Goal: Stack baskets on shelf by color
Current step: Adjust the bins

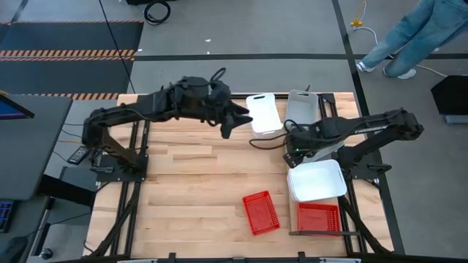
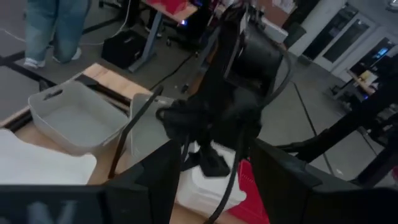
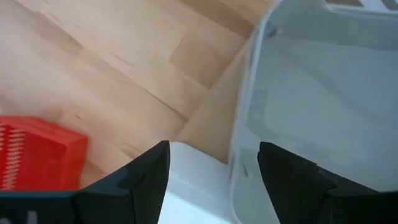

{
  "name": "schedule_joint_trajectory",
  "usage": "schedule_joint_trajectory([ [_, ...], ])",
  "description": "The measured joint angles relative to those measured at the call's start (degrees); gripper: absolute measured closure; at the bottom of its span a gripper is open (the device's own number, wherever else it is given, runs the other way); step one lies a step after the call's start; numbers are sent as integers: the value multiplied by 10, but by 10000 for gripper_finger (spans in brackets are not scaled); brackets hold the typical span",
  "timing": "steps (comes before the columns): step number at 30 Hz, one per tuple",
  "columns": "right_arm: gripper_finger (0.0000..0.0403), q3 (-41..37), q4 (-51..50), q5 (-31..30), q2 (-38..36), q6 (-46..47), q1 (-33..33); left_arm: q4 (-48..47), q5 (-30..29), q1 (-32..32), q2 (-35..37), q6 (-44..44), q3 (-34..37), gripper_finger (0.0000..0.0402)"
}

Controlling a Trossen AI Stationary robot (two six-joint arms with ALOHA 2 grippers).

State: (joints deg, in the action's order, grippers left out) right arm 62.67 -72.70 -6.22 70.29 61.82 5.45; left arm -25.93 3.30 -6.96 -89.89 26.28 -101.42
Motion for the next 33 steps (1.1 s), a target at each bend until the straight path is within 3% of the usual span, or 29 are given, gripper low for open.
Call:
schedule_joint_trajectory([
  [14, 155, 0, 22, 27, 70, 26, -8, -131, 2, 12, 45, -30, 1, 213],
  [21, 155, 0, 23, 33, 87, 32, -14, -146, 3, 32, 54, -30, 0, 221],
  [33, 155, 0, 80, 76, 103, 193, -60, -151, 3, 56, 58, -52, 0, 225],
])
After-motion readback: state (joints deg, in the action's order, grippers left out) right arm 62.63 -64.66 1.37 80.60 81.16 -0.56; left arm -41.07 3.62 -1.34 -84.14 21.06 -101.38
